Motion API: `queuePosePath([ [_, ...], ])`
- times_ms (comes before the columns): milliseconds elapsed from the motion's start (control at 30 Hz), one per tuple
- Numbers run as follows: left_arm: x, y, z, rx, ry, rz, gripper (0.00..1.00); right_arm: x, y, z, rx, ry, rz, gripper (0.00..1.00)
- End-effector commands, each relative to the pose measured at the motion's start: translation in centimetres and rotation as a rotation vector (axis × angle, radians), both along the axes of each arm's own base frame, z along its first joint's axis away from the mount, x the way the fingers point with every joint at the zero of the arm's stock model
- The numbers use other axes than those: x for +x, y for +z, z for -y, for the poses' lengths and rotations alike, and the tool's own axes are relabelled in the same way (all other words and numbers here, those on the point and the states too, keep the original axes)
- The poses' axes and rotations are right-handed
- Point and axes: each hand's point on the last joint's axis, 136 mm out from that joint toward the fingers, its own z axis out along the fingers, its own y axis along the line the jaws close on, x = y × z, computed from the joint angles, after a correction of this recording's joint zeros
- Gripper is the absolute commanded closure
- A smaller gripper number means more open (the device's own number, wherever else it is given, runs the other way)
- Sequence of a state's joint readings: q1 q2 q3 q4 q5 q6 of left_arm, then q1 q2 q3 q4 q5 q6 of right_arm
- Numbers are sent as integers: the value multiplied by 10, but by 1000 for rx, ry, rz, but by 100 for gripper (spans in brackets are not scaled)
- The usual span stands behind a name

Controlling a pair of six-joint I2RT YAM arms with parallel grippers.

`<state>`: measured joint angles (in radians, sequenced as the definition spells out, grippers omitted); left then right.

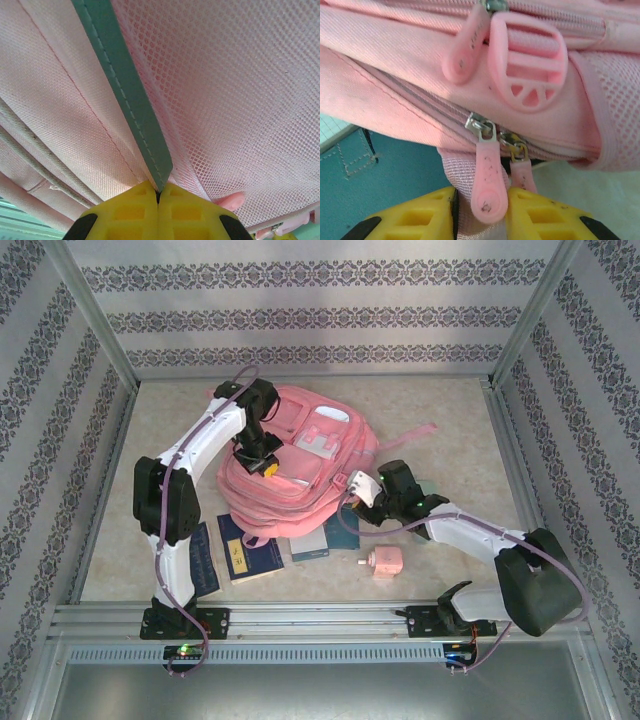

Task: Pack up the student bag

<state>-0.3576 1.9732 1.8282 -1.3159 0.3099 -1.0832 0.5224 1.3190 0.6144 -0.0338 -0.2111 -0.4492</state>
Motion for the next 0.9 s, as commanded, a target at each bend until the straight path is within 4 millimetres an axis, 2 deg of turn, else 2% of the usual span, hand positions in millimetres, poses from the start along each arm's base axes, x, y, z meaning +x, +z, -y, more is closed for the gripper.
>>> queuePosePath([
  [0,-8,9,3,-51,28,-5,100,-4,18,-11,39,40,19,69],
  [100,-8,9,4,-54,30,-2,100,-11,22,-12,54,47,8,70],
  [500,-11,3,4,-60,37,-5,100,-24,15,-16,42,88,-50,62],
  [767,-14,1,3,-65,46,-7,100,-10,19,-14,25,34,-30,58],
  [867,-13,3,4,-70,49,-2,100,1,29,-1,13,-68,6,56],
])
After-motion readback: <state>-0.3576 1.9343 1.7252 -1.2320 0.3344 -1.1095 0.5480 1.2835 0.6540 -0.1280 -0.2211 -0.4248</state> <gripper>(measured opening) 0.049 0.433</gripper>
